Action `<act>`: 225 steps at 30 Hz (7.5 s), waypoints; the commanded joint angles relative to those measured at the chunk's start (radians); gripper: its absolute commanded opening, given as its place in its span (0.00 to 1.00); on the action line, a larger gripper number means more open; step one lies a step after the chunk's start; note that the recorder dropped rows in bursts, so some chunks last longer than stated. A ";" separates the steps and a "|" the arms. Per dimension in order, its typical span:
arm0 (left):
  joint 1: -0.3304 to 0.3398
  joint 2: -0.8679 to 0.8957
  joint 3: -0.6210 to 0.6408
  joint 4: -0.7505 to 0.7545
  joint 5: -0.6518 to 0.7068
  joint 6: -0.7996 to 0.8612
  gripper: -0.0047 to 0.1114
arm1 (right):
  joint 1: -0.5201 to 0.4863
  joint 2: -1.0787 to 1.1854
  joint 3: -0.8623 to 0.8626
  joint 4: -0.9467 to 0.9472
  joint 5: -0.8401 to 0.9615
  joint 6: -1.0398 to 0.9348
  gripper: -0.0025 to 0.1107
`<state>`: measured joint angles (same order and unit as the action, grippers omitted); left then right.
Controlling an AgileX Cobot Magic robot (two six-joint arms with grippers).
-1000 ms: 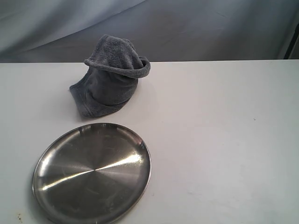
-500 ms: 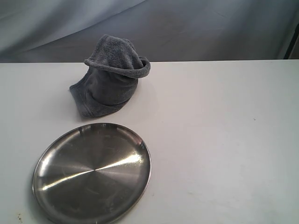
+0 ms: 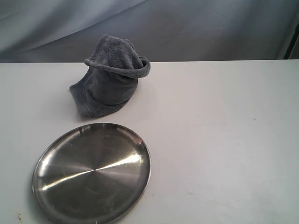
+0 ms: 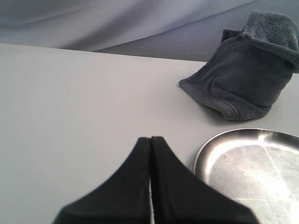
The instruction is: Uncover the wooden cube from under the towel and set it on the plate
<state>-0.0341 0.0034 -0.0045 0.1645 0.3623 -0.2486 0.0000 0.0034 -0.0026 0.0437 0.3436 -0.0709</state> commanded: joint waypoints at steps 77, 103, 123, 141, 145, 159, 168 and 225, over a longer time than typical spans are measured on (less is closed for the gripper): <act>-0.006 -0.003 0.005 -0.005 -0.007 -0.004 0.04 | 0.000 -0.002 -0.138 0.019 -0.453 0.169 0.02; -0.006 -0.003 0.005 -0.005 -0.007 -0.004 0.04 | 0.002 0.610 -0.361 0.805 0.255 -0.852 0.02; -0.006 -0.003 0.005 -0.005 -0.007 -0.004 0.04 | 0.002 0.644 -0.404 0.969 0.405 -1.025 0.02; -0.006 -0.003 0.005 -0.005 -0.007 -0.004 0.04 | 0.002 0.644 -0.404 1.046 0.361 -1.025 0.02; -0.006 -0.003 0.005 -0.005 -0.007 -0.004 0.04 | 0.002 0.644 -0.404 1.091 0.364 -1.023 0.02; -0.006 -0.003 0.005 -0.005 -0.007 -0.004 0.04 | 0.002 0.644 -0.405 1.004 0.305 -0.973 0.02; -0.006 -0.003 0.005 -0.005 -0.007 -0.004 0.04 | 0.002 0.641 -0.437 0.692 0.184 -0.441 0.02; -0.006 -0.003 0.005 -0.005 -0.007 -0.004 0.04 | 0.002 0.641 -0.442 0.731 0.185 -0.542 0.02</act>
<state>-0.0341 0.0034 -0.0045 0.1645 0.3623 -0.2486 -0.0010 0.6434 -0.4364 0.8193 0.5537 -0.6675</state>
